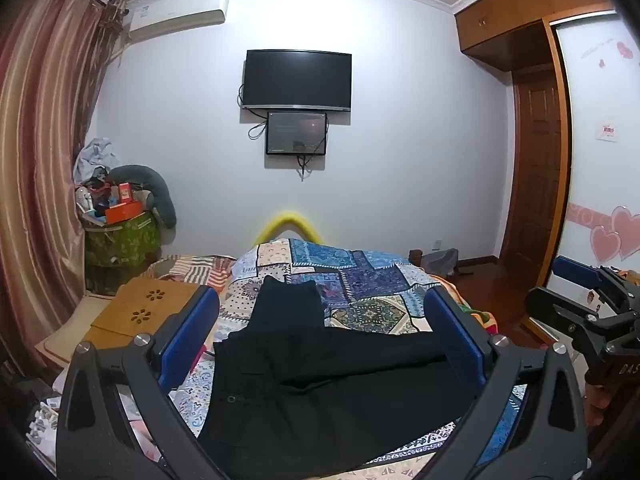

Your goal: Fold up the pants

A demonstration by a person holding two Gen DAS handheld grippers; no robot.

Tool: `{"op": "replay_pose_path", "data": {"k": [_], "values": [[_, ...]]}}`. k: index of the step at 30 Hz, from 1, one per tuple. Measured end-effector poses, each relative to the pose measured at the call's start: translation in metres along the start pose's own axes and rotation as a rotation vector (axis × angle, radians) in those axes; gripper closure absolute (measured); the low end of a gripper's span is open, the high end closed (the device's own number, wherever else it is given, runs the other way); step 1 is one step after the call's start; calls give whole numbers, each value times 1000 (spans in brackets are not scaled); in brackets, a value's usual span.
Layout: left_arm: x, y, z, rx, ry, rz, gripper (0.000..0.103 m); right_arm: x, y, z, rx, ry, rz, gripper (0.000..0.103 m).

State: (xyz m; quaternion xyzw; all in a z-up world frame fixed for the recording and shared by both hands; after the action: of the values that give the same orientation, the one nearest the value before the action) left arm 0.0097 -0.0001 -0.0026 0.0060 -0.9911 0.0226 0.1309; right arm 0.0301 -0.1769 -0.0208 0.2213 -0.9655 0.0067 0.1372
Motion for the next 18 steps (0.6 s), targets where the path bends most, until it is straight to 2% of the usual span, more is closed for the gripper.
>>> {"op": "replay_pose_path", "data": {"k": [3, 4, 7, 9, 11, 12, 18], "values": [[-1, 0, 0, -5, 0, -8, 0, 0, 0, -1, -7, -3, -4, 0], [-9, -7, 0, -24, 27, -7, 0, 0, 0, -1, -8, -3, -4, 0], [-23, -6, -2, -26, 36, 4, 0, 2, 0, -1, -3, -5, -2, 0], [-10, -5, 2, -33, -11, 9, 0, 3, 1, -2, -1, -5, -2, 0], [-3, -13, 6, -45, -19, 10, 0, -1, 0, -1, -5, 2, -1, 0], [2, -5, 7, -32, -31, 16, 0, -1, 0, -1, -5, 2, -2, 0], [3, -3, 5, -25, -24, 18, 0, 5, -2, -4, -2, -6, 10, 0]]}}
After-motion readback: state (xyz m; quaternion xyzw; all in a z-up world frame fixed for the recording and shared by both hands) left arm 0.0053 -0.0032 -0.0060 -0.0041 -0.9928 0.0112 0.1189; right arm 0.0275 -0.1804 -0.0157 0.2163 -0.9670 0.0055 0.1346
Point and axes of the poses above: each gripper's, at about its wrist camera, not at the fingertips, and x roughly against the way its jaws point, y to its left, z to its underside, the point moved 1 cm from there along -x, roughly the way its jaws point
